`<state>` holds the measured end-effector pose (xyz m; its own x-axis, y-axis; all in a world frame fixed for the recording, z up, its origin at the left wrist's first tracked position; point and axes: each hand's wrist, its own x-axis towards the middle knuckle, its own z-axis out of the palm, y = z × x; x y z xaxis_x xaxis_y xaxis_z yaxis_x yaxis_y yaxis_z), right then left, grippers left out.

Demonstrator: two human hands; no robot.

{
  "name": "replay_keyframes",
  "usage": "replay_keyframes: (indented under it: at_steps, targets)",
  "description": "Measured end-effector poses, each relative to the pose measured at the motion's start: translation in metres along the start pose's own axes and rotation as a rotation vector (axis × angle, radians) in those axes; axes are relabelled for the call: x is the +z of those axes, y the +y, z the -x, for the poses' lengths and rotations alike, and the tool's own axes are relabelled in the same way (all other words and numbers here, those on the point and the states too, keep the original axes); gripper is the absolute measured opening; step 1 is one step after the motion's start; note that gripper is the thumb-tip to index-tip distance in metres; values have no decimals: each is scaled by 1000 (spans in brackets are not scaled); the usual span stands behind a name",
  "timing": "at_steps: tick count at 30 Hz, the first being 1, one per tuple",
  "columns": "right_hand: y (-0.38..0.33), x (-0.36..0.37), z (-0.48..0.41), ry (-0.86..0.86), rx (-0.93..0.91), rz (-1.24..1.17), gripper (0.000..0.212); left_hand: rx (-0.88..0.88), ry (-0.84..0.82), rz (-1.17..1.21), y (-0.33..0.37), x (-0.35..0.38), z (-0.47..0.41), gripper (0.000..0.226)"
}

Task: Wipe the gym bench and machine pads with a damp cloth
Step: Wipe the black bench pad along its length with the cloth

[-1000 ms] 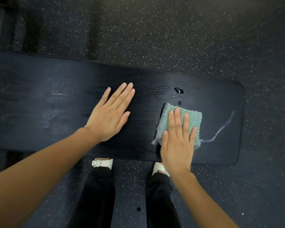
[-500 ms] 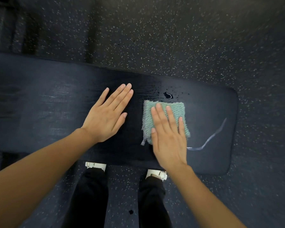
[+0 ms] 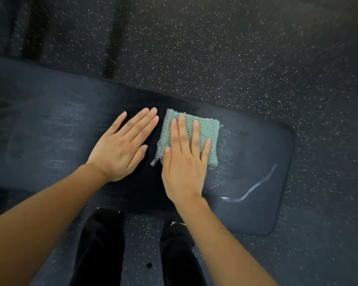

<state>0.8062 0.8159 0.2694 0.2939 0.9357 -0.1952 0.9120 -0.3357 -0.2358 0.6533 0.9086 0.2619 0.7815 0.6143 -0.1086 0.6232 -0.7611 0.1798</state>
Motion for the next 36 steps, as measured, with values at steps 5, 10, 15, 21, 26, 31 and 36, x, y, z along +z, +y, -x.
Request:
replay_keyframes:
  at_steps: [5, 10, 15, 21, 26, 31, 36]
  targets:
    - [7, -5, -27, -13, -99, -15, 57, 4, -14, -9, 0, -1, -2, 61]
    - [51, -17, -35, 12, 29, -21, 58, -4, -17, -17, 0, -3, 0, 61]
    - [115, -34, -21, 30, 210, -36, 57, -9, -18, -6, 1, -2, -1, 61]
    - [73, -23, -33, 103, 317, -45, 60, -2, -11, -2, 0, -1, -1, 61]
    - [18, -13, -47, 44, 124, 1, 60, -3, -19, 2, -1, -1, 0, 61]
    - [-12, -6, -51, 16, -17, -1, 58, 2, -11, 10, -1, -1, -1, 61]
    - [41, -17, -37, -3, -31, 11, 57, -4, -13, 22, -1, -3, -1, 60]
